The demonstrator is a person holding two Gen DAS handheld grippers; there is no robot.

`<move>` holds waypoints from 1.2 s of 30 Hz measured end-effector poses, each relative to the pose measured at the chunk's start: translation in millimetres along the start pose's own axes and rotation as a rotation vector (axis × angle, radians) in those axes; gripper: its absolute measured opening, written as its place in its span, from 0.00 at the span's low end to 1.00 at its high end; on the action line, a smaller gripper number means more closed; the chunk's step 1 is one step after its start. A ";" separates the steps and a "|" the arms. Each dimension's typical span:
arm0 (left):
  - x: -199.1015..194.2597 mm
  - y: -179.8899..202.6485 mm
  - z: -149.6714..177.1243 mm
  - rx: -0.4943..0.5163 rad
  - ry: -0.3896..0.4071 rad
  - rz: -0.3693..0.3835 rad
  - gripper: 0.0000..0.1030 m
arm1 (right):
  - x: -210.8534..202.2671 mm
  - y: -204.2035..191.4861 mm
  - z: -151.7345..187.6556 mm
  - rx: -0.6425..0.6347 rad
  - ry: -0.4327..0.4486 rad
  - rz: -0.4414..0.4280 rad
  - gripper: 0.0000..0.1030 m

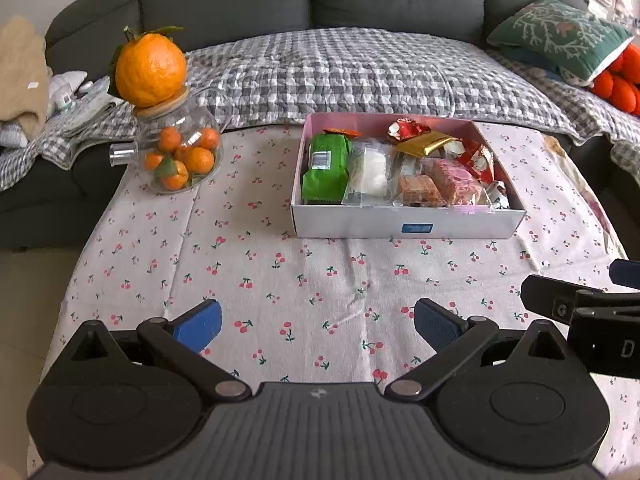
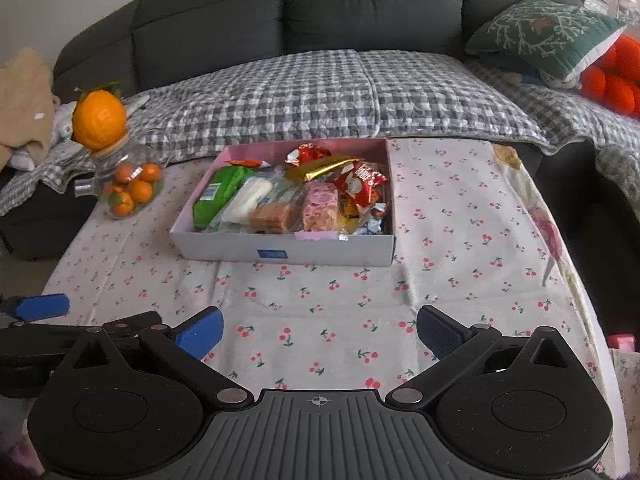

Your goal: Organize snacks

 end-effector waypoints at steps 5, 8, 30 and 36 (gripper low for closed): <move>1.0 -1.0 1.2 -0.020 -0.020 0.009 1.00 | 0.4 1.3 -0.7 0.004 0.002 0.007 1.00; 0.5 -1.3 0.9 -0.024 -0.020 0.006 1.00 | 0.6 0.8 -0.6 0.009 0.000 0.007 1.00; 0.2 -2.9 0.8 -0.038 -0.029 0.002 0.99 | 1.5 -0.5 0.0 0.014 -0.004 0.004 1.00; 0.1 -3.3 1.1 -0.038 -0.027 0.001 0.99 | 1.3 -0.9 0.2 0.014 -0.004 0.004 1.00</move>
Point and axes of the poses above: each gripper's, at about its wrist camera, not at the fingertips, and x roughly the way its jaws point, y to its right, z to its underside, the point moved 8 cm from there along x, roughly the way its jaws point, and after that the axes turned 3 degrees about -z, right-handed, at the moved point
